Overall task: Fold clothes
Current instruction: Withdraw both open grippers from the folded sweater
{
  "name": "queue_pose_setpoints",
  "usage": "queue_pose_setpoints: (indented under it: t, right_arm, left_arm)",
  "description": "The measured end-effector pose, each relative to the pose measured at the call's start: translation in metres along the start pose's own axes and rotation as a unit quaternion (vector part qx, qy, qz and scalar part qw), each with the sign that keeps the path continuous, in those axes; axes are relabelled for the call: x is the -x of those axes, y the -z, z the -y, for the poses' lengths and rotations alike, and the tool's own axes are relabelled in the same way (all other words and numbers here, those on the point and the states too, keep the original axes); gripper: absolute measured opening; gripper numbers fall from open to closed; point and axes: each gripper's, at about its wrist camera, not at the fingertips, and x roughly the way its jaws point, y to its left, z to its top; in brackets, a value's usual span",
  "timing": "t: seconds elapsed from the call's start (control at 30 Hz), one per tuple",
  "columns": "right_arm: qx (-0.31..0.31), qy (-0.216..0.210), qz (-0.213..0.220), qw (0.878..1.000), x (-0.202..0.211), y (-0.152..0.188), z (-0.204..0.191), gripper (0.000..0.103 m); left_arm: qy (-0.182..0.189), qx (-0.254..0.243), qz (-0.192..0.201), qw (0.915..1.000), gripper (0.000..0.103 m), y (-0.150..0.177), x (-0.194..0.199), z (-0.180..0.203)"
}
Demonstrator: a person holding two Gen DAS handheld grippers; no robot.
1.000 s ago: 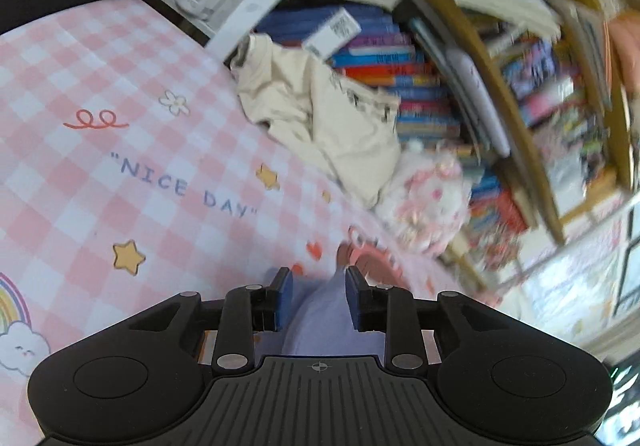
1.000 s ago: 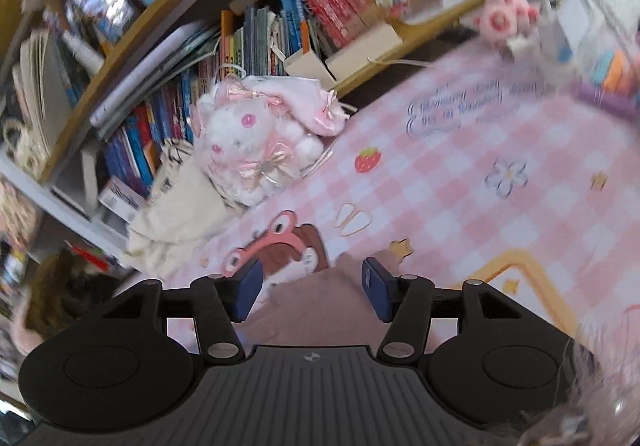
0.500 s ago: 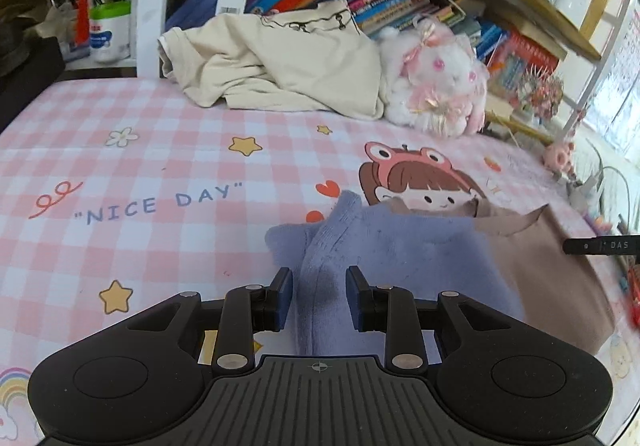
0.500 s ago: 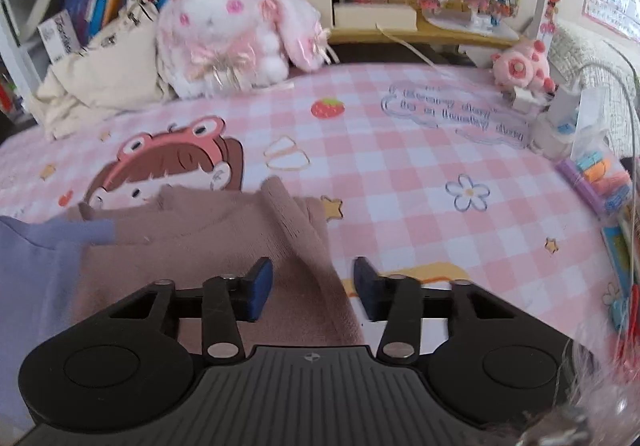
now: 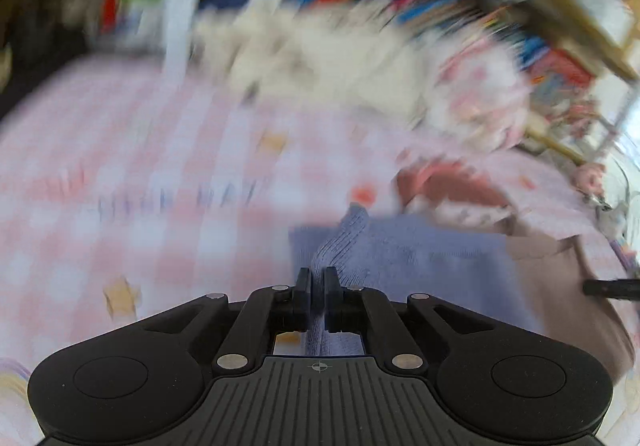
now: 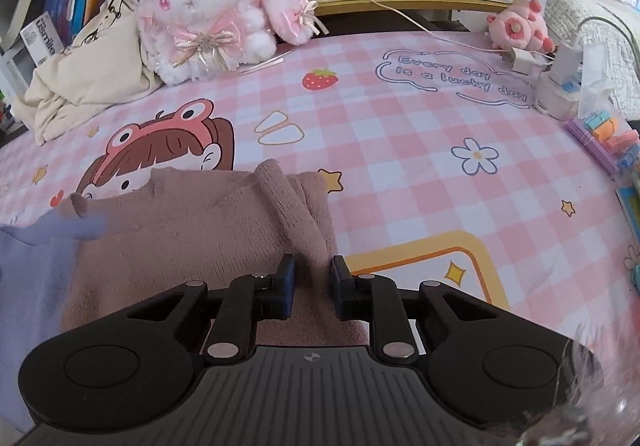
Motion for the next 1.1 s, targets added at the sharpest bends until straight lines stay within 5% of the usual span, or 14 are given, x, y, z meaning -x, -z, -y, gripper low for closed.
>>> queue_pose_setpoints:
  t: [0.2, 0.37, 0.47, 0.83, 1.1]
  right_arm:
    - [-0.008, -0.008, -0.003, 1.0, -0.002, -0.001, 0.004, 0.019]
    - [0.0, -0.017, -0.004, 1.0, -0.002, -0.001, 0.005, 0.023]
    - [0.009, -0.025, -0.006, 1.0, 0.001, -0.001, 0.008, 0.034]
    - [0.097, -0.093, -0.017, 0.991, 0.032, 0.019, 0.041, 0.041]
    - [0.201, -0.158, -0.029, 0.966, 0.051, 0.044, 0.046, 0.048]
  left_arm:
    - [0.0, -0.001, 0.006, 1.0, 0.016, -0.002, -0.003, -0.004]
    - [-0.029, 0.014, 0.047, 0.9984, 0.056, 0.0, 0.025, -0.004]
    - [-0.037, 0.016, 0.081, 0.9959, 0.069, 0.007, 0.049, 0.003]
    - [-0.099, 0.049, 0.087, 0.9901, 0.076, 0.052, 0.081, 0.079]
    - [-0.129, 0.037, 0.055, 0.9894, 0.083, 0.089, 0.078, 0.15]
